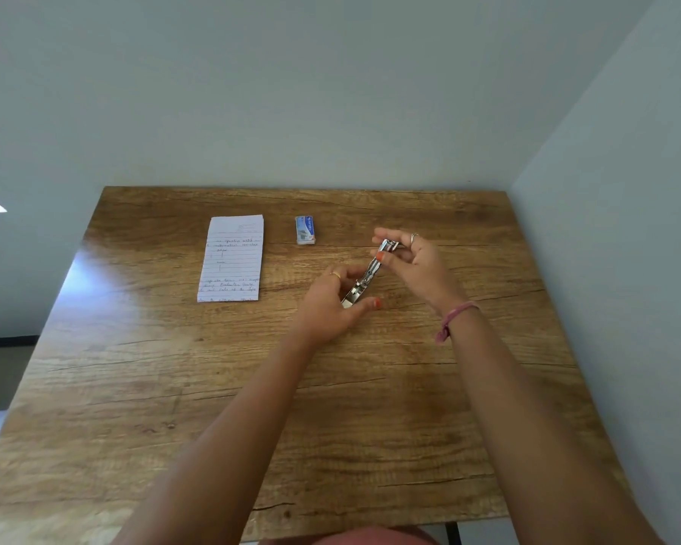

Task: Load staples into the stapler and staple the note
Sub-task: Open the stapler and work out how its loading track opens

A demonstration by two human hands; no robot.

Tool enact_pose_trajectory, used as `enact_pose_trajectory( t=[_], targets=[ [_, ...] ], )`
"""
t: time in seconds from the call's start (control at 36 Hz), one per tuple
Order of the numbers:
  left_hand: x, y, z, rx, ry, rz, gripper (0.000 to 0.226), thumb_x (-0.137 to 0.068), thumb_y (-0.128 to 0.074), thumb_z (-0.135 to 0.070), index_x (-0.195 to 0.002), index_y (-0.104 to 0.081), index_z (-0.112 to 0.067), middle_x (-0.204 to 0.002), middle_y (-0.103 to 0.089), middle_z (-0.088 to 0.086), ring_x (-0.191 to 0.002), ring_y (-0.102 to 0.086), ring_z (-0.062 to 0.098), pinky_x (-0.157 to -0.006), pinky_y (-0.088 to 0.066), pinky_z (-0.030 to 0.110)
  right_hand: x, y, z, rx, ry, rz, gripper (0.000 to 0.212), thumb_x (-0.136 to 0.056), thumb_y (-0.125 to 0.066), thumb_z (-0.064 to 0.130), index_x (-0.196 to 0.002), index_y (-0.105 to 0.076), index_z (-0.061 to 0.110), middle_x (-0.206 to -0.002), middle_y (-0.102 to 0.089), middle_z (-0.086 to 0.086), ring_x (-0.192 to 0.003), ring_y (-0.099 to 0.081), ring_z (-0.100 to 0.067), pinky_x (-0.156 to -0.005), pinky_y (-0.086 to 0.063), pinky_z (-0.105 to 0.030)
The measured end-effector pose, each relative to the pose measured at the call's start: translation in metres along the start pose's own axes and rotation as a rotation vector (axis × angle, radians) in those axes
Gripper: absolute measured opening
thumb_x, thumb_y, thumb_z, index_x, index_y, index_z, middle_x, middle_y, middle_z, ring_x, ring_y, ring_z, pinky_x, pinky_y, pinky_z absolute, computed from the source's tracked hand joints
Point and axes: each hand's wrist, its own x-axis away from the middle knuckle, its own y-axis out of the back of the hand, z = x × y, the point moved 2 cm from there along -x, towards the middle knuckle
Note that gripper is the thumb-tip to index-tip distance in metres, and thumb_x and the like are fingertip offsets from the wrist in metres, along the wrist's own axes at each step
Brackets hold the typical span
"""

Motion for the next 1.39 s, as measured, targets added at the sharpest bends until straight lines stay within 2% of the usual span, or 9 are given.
enact_pose_trajectory(
  t=[0.33, 0.53, 0.67, 0.75, 0.83, 0.97, 1.11, 1.31, 1.39],
  targets=[
    [-0.003, -0.009, 0.011, -0.255, -0.022, -0.193, 0.024, -0.092, -0.061, -0.035, -0.109, -0.066, -0.019, -0.099, -0.064, -0.004, -0.094, -0.057, 0.013, -0.081, -0.052, 0.037, 0.002, -0.002, -0.017, -0.053, -0.014, -0.044, 0.056, -0.088, -0.066, 0.001, -0.130, -0.052, 0.036, -0.135, -0.056, 0.011, -0.115, -0.060, 0.001, -0.094, -0.051, -0.021],
    [-0.003, -0.009, 0.010, -0.231, -0.012, -0.194, 0.018, -0.089, -0.064, -0.032, -0.105, -0.067, -0.023, -0.097, -0.063, -0.011, -0.091, -0.055, 0.008, -0.079, -0.049, 0.029, 0.013, 0.014, -0.004, 0.442, 0.258, -0.122, 0.065, -0.090, -0.051, -0.003, -0.146, -0.038, 0.027, -0.143, -0.043, 0.000, -0.076, -0.057, -0.013, -0.059, -0.044, -0.007],
    [-0.002, -0.010, 0.010, -0.257, -0.022, -0.187, 0.018, -0.089, -0.064, -0.032, -0.105, -0.067, -0.024, -0.092, -0.057, -0.015, -0.089, -0.052, 0.007, -0.077, -0.047, 0.026, 0.024, 0.015, -0.002, 0.441, 0.367, -0.268, 0.087, -0.083, -0.043, -0.016, -0.153, -0.012, 0.024, -0.148, -0.036, -0.008, -0.129, -0.044, -0.016, -0.092, -0.043, -0.014],
    [-0.003, -0.010, 0.011, -0.254, -0.018, -0.185, 0.017, -0.089, -0.064, -0.032, -0.104, -0.067, -0.025, -0.092, -0.060, -0.013, -0.090, -0.053, 0.009, -0.078, -0.049, 0.030, 0.024, 0.013, -0.011, 0.773, 0.276, -0.120, 0.086, -0.081, -0.044, -0.015, -0.155, -0.017, 0.021, -0.159, -0.022, -0.009, -0.146, -0.021, -0.026, -0.118, -0.024, -0.045],
    [-0.003, -0.009, 0.010, -0.242, -0.018, -0.179, 0.016, -0.088, -0.065, -0.031, -0.102, -0.067, -0.025, -0.090, -0.059, -0.013, -0.091, -0.054, 0.010, -0.079, -0.050, 0.032, 0.024, 0.017, -0.019, 0.870, 0.182, -0.037, 0.082, -0.083, -0.044, -0.011, -0.153, -0.026, 0.029, -0.162, -0.017, -0.002, -0.149, -0.009, -0.025, -0.118, -0.014, -0.057],
    [-0.002, -0.009, 0.009, -0.249, -0.010, -0.175, 0.016, -0.088, -0.066, -0.031, -0.102, -0.067, -0.024, -0.088, -0.056, -0.014, -0.090, -0.054, 0.010, -0.081, -0.051, 0.033, 0.024, 0.020, -0.006, 0.265, 0.245, -0.323, 0.089, -0.081, -0.041, -0.018, -0.154, -0.011, 0.023, -0.158, -0.024, -0.007, -0.146, -0.025, -0.017, -0.112, -0.033, -0.053],
    [-0.003, -0.009, 0.009, -0.250, 0.008, -0.168, 0.017, -0.088, -0.064, -0.033, -0.102, -0.066, -0.023, -0.092, -0.061, -0.007, -0.090, -0.055, 0.012, -0.081, -0.051, 0.038, 0.018, 0.018, -0.009, 0.794, 0.203, -0.017, 0.075, -0.083, -0.043, -0.013, -0.146, -0.039, 0.027, -0.160, -0.024, -0.003, -0.149, -0.011, -0.026, -0.119, -0.015, -0.055],
    [-0.002, -0.010, 0.008, -0.273, -0.007, -0.168, 0.015, -0.089, -0.064, -0.030, -0.100, -0.065, -0.019, -0.088, -0.058, -0.011, -0.088, -0.055, 0.013, -0.082, -0.050, 0.038, 0.025, 0.013, 0.002, 0.344, 0.264, -0.267, 0.084, -0.082, -0.042, -0.016, -0.153, -0.014, 0.018, -0.157, -0.026, -0.009, -0.141, -0.030, -0.011, -0.107, -0.036, -0.022],
    [-0.003, -0.010, 0.009, -0.289, -0.021, -0.173, 0.015, -0.090, -0.063, -0.030, -0.099, -0.064, -0.018, -0.091, -0.061, -0.008, -0.088, -0.055, 0.012, -0.081, -0.050, 0.035, 0.025, 0.006, -0.002, 0.810, 0.228, -0.023, 0.082, -0.084, -0.043, -0.012, -0.153, -0.020, 0.026, -0.161, -0.020, 0.001, -0.149, -0.011, -0.019, -0.120, -0.014, -0.052]
  ],
)
